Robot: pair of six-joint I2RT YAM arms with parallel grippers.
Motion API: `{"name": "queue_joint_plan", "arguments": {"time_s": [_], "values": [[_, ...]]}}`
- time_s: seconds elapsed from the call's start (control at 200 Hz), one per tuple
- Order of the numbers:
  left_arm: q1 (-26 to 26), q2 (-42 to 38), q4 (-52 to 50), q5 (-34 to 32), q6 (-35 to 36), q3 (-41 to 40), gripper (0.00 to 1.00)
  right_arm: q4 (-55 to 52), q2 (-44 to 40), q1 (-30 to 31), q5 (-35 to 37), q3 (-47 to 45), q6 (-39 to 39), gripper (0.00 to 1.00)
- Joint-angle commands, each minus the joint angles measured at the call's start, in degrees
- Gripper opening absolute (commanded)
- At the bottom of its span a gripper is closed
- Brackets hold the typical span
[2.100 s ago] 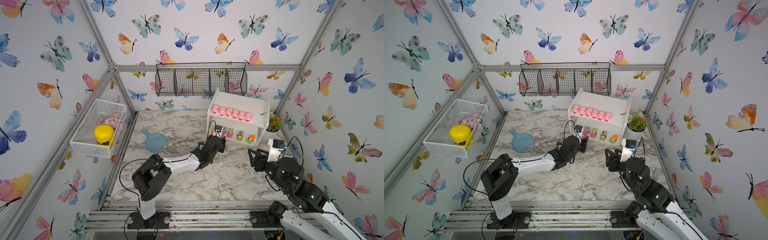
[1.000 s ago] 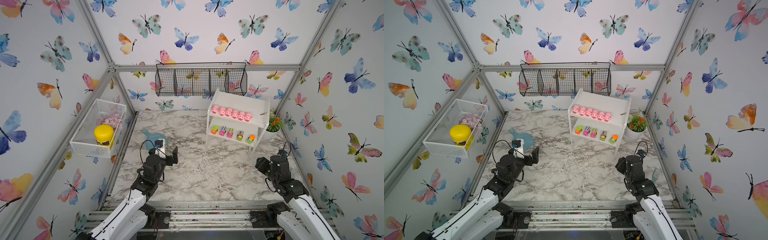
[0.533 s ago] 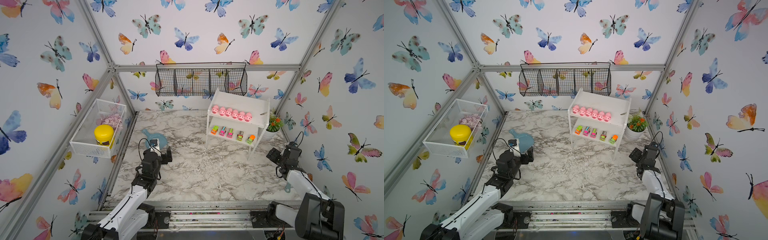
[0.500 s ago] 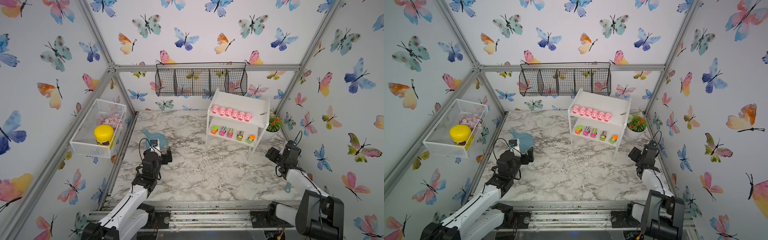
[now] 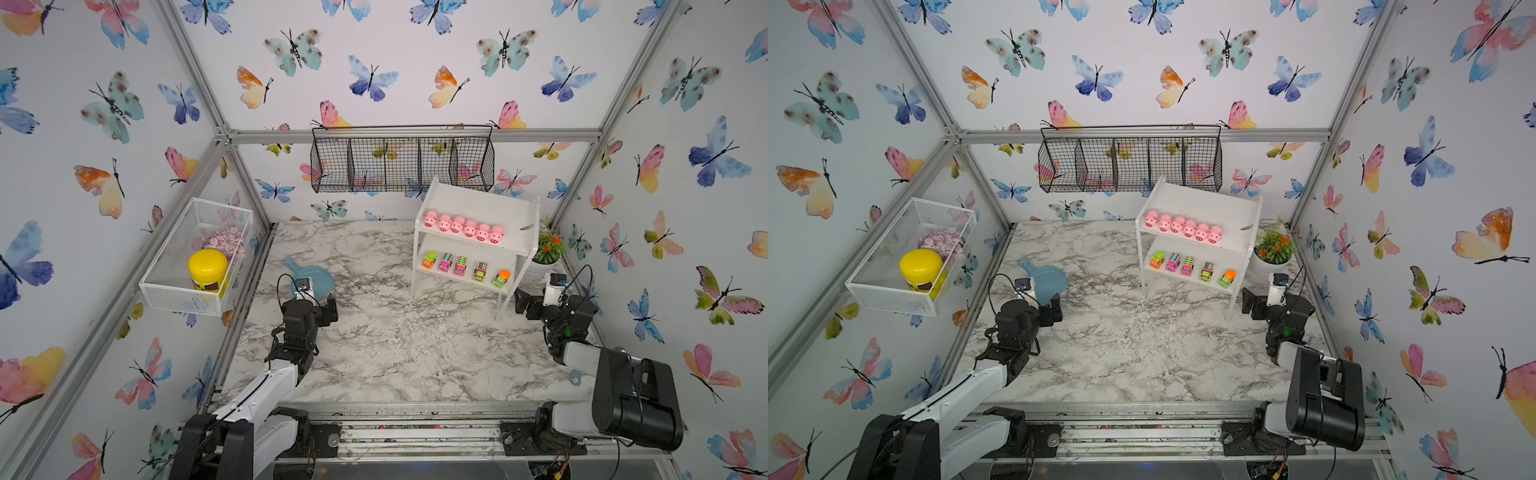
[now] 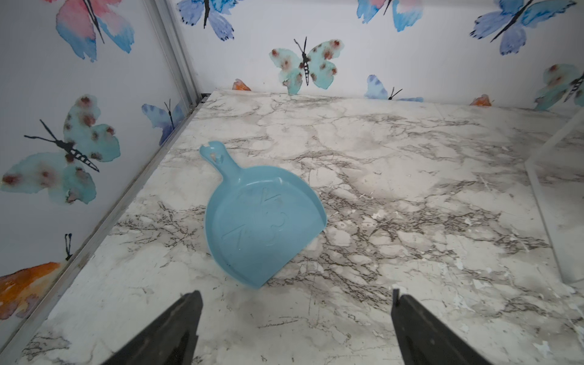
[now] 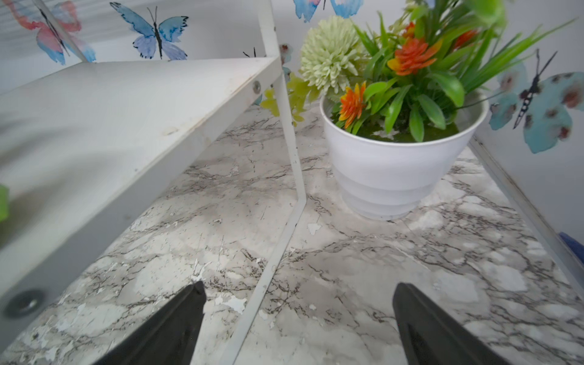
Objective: Organize plastic toys on shelves
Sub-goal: Reset both arms
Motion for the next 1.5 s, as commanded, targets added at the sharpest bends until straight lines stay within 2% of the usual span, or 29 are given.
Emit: {"name": "queue_joint_plan", "arguments": {"time_s": [0.0,0.175,0.25,0.385,0.455,0.546,0.626,0.746,0.826,0.931,1.016,1.146,1.236,1.296,1.492], "values": [[2.17,3.03,3.92,0.76,-0.37,0.10,0.98,8.68,0.55,0.99,-1.78,-2.49,-0.59,1.00],[3.25,6.88,9.30,2.54,1.99,-1.25,0.98,8.24,0.96,1.77,0.44,-1.91,-0.51,1.00],[3.81,8.88,12.10,2.61,2.53,-1.80,0.98,7.78,0.41,3.87,3.24,-2.11,-1.63,1.00],[4.94,12.53,16.37,4.10,2.52,-1.14,0.98,5.92,0.98,11.49,19.20,-0.72,-1.43,1.00],[5.38,14.00,18.29,4.99,2.62,-0.65,0.99,8.17,2.92,11.84,21.69,-0.28,2.79,1.00],[5.88,15.71,19.04,6.51,2.97,0.42,0.99,18.04,7.72,11.95,21.65,-2.14,3.25,1.00],[6.14,16.71,18.61,7.47,3.42,1.29,0.99,11.44,7.08,12.53,20.20,0.07,1.77,1.00],[6.82,17.43,19.63,8.90,4.07,1.58,0.99,18.10,9.89,13.16,17.72,-2.06,0.17,1.00],[7.84,18.67,24.64,10.70,4.40,-0.22,0.99,21.70,10.50,13.25,16.50,-3.61,-0.22,1.00],[8.33,19.44,24.68,11.99,4.26,-0.10,0.99,20.93,10.15,13.25,16.43,-3.51,-0.27,1.00],[8.49,18.37,28.85,13.52,4.96,-2.97,0.98,21.28,10.07,13.26,16.06,-3.70,-0.44,1.00],[8.34,20.49,43.13,13.47,4.72,-9.38,0.98,20.84,10.28,13.30,14.17,-3.32,-1.32,1.00],[8.34,18.92,36.18,13.56,5.07,-7.49,0.98,20.99,10.24,13.25,14.13,-3.49,-1.32,1.00],[8.34,19.81,39.56,13.56,4.97,-8.17,0.98,21.00,10.19,13.25,14.07,-3.52,-1.32,1.00],[8.34,19.21,37.54,13.59,5.08,-7.80,0.99,21.48,9.98,13.25,14.07,-3.91,-1.17,1.00]]}}
